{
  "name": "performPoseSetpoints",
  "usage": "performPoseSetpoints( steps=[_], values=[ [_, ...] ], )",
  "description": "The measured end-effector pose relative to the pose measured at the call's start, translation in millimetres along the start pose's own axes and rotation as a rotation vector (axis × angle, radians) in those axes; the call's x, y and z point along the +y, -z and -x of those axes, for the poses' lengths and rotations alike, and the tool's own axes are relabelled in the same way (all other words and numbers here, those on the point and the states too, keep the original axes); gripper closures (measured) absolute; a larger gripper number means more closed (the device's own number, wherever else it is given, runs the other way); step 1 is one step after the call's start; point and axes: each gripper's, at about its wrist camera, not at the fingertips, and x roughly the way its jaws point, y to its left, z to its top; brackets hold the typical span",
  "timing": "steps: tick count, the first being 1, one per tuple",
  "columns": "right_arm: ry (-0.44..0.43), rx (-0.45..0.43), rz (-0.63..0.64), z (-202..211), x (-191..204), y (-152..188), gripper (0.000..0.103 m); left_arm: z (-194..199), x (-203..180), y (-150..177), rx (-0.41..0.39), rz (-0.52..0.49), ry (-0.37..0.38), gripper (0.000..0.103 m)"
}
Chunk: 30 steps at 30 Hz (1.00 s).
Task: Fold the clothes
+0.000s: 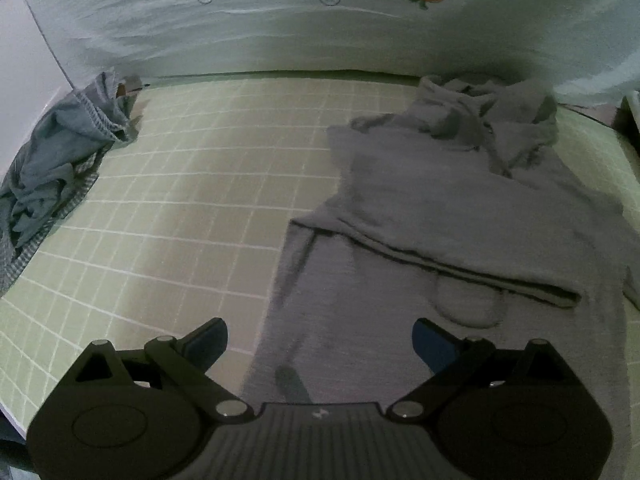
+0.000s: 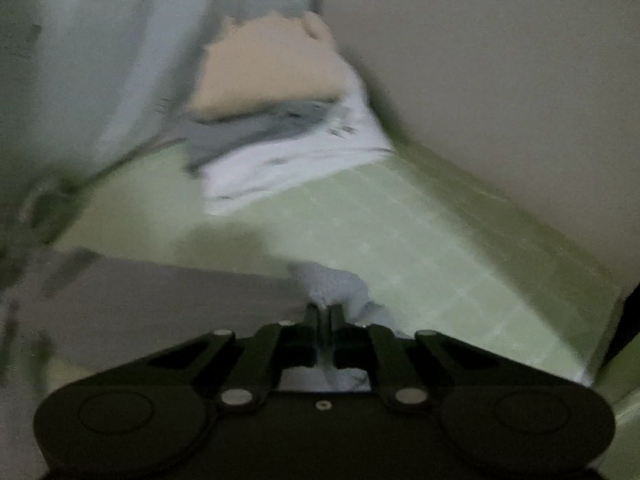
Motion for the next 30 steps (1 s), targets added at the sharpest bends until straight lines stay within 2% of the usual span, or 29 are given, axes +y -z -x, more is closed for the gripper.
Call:
performPoseSetpoints(
  steps=[10,16,21,24,25,26,27,28,29,30],
  values=[
    [-0.248,-0.008,-0.048,35.5,135.0,20.2,0.097,-22.4,47.0,-10.0,0.034,-0.014,0.054,0.005],
    [-0.456,0.018,-0.057,46.6,229.9,26.0,0.097,-29.5,74.3,-23.9,0.024,0.012,0.069,0.005],
    [-0.679,0.055,-0.091,49.7,311.0,22.5,0.097,-32.0,96.1,-32.5,0.011,0.067,0.072,0.005],
    [-0.876,0.086,-0.131,54.2,354.6,22.1,0.096,-35.4,105.9,-34.0,0.020,0.100,0.069,0.005],
    [-0.941,0.098,-0.144,55.5,366.4,22.2,0.093,-36.3,108.9,-34.4,0.024,0.112,0.069,0.005],
    [-0.976,0.102,-0.150,57.1,376.1,21.8,0.081,-36.4,111.4,-34.8,0.025,0.122,0.068,0.005],
    [-0.954,0.093,-0.141,58.3,380.5,20.3,0.070,-36.2,113.7,-35.2,0.024,0.132,0.067,0.005],
    [-0.909,0.083,-0.121,58.3,381.6,18.2,0.046,-35.9,115.3,-35.9,0.022,0.143,0.067,0.005],
    [-0.862,0.074,-0.096,57.4,380.1,16.7,0.034,-35.9,116.1,-36.8,0.020,0.152,0.068,0.005],
    [-0.811,0.066,-0.063,55.3,374.6,16.1,0.035,-36.5,116.5,-38.0,0.019,0.163,0.074,0.005]
  ],
)
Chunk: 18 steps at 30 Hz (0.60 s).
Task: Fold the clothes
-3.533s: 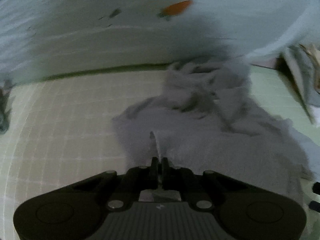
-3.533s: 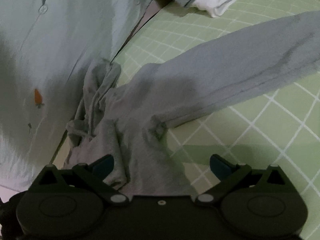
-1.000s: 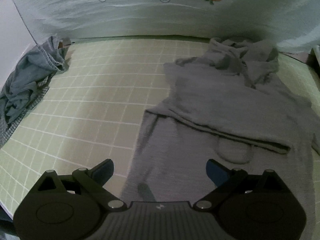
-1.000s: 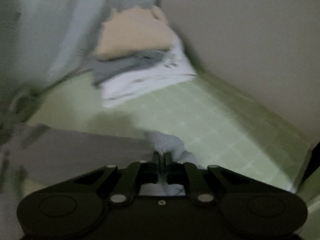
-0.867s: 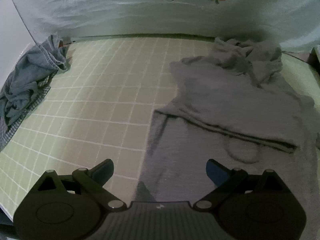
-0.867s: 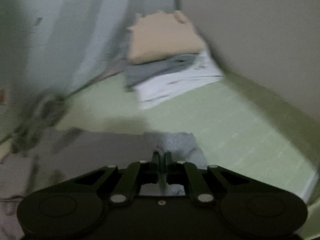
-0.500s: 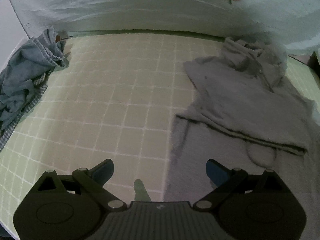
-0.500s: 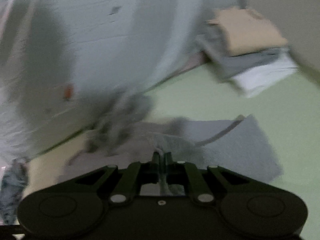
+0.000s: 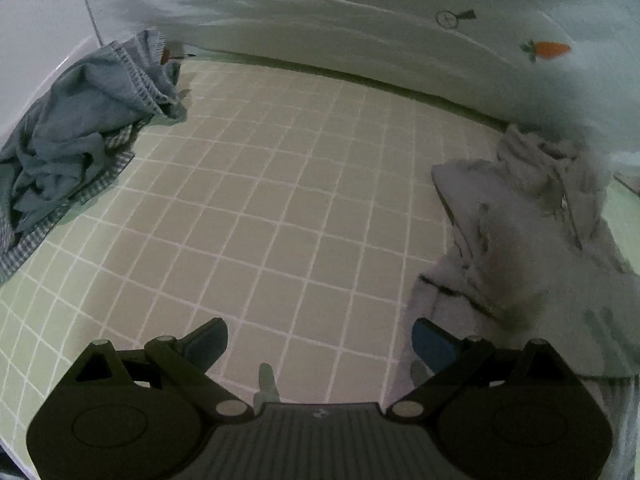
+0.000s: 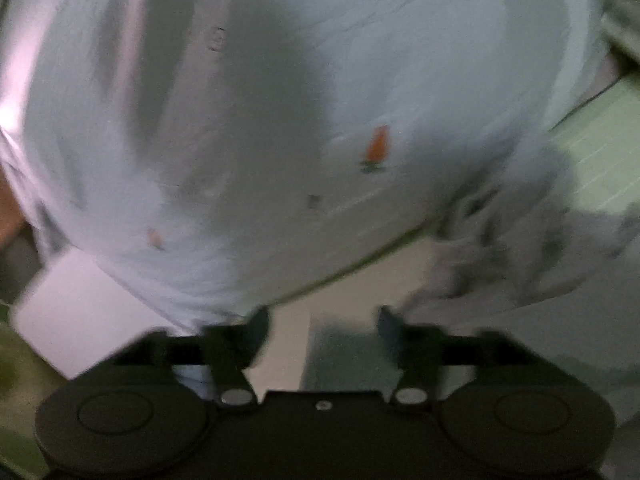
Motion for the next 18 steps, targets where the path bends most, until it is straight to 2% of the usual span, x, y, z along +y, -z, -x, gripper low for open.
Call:
performPoseSetpoints(
  steps=[4,6,11,14,18],
  values=[
    [0.251,0.017,0.077,23.3,-41.9,-1.7,0.035,-6.5,-4.9,-5.2,0.004,0.034,0.053,0.006],
    [0.347,0.015,0.066,42.1,-69.7,1.3,0.034,-12.8,-11.9,-9.0,0.009,0.042,0.089,0.007],
    [0.554,0.028,0.006,76.1,-129.5,16.6,0.033,-41.7,-47.4,-23.2,0.049,-0.019,0.180,0.010],
    [0.616,0.028,-0.096,87.3,-159.3,20.8,0.033,-61.9,-64.6,-31.7,0.080,-0.036,0.200,0.010],
    [0.645,0.015,-0.160,85.3,-178.5,11.8,0.033,-73.0,-70.0,-31.9,0.111,-0.037,0.233,0.025]
  ],
)
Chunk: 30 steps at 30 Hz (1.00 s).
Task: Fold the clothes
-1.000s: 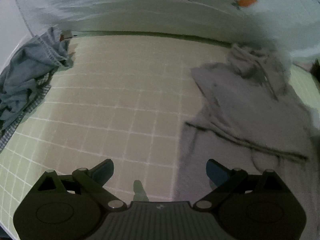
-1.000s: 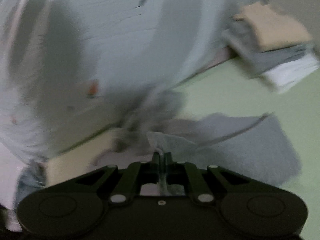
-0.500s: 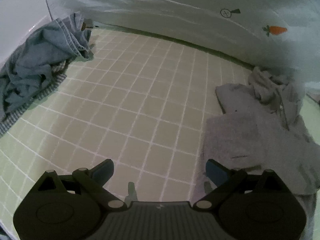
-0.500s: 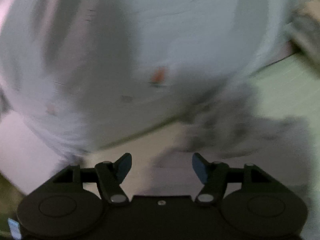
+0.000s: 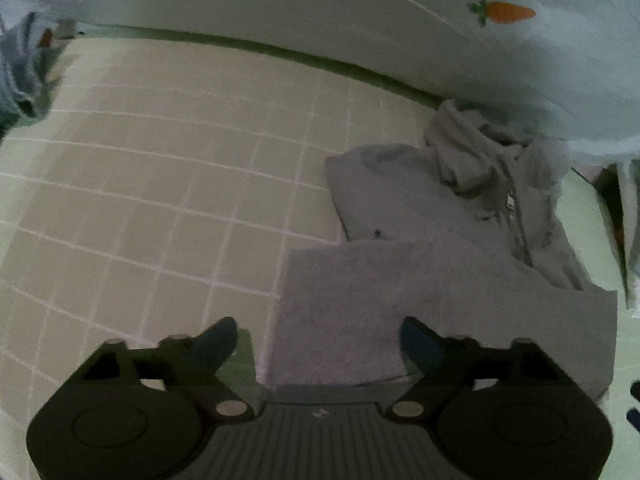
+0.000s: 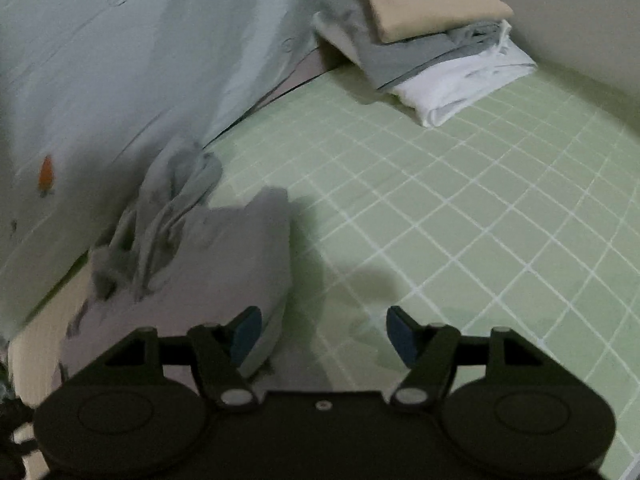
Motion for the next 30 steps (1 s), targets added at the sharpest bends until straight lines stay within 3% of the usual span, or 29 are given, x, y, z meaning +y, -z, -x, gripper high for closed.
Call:
performPoseSetpoints(
  steps=[5,7,10,13,19,30],
  values=[
    [0.007,0.023,0.064,-6.4,7.8,2.7,0.033,-0.6,-0.9,2.6,-0.007,-0.006,0.033,0.051],
    [0.007,0.039,0.081,-7.6,10.6,6.8,0.033,3.5,-0.7,1.3,-0.016,-0.022,0.031,0.070],
    [0.012,0.063,0.105,-10.2,15.4,13.4,0.033,14.6,2.1,-2.6,-0.042,-0.041,0.037,0.088],
    [0.013,0.070,0.126,-11.3,19.5,17.0,0.033,31.2,2.6,-7.6,-0.090,-0.049,0.050,0.094],
    [0.049,0.102,0.234,-18.0,31.9,26.8,0.033,60.0,-8.5,-20.7,-0.186,-0.126,0.079,0.095],
    [0.115,0.105,0.363,-29.9,43.0,31.1,0.033,74.7,-13.5,-43.3,-0.284,-0.080,0.159,0.096]
  ],
)
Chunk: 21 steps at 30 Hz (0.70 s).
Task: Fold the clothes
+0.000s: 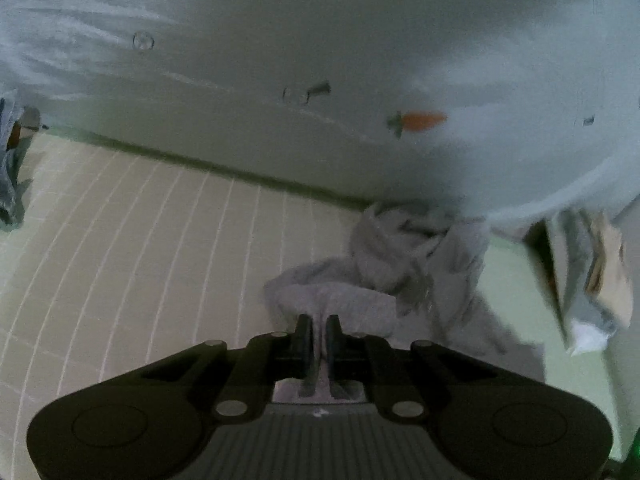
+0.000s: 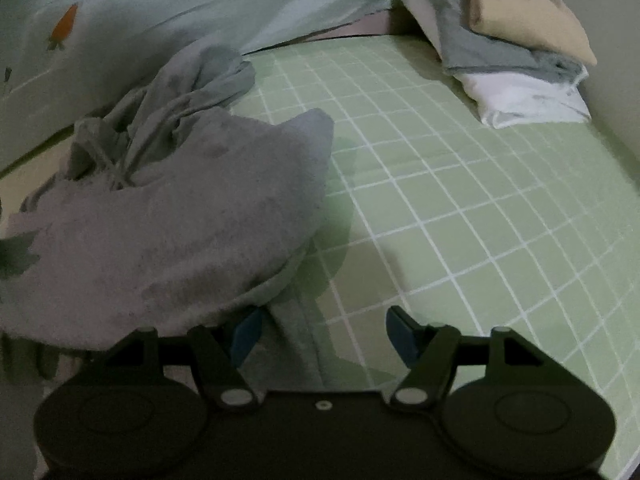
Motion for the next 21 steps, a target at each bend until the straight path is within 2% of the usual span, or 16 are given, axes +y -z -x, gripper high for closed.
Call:
performPoseSetpoints(
  steps=[5,8,12,15,18,21],
  values=[
    [-0.033,-0.129,0.020,-1.7,3.3,-15.9,0.034,19.9,-11.0,-27.6,-0.115,-0.028,0.050,0.096],
    [0.026,-0.192,0.029,2.2,7.4,-27.7,0.034,35.8,-13.3,-43.6,-0.210,-0.045,0.039,0.096],
    [0.129,-0.178,0.067,-3.1,6.7,-30.9,0.038,48.4,0.6,-55.2,-0.283,-0.023,-0.017,0.097],
    [0.190,-0.130,0.059,-7.7,3.0,-26.7,0.047,40.4,22.4,-47.6,-0.250,-0.009,-0.131,0.097],
    [0.181,-0.085,0.008,-11.7,-6.3,-20.8,0.047,20.3,52.2,-27.1,-0.141,0.072,-0.200,0.097],
    [0.174,-0.068,0.009,-11.6,-5.1,-15.5,0.047,6.7,71.5,-7.1,-0.072,0.106,-0.308,0.096]
  ],
)
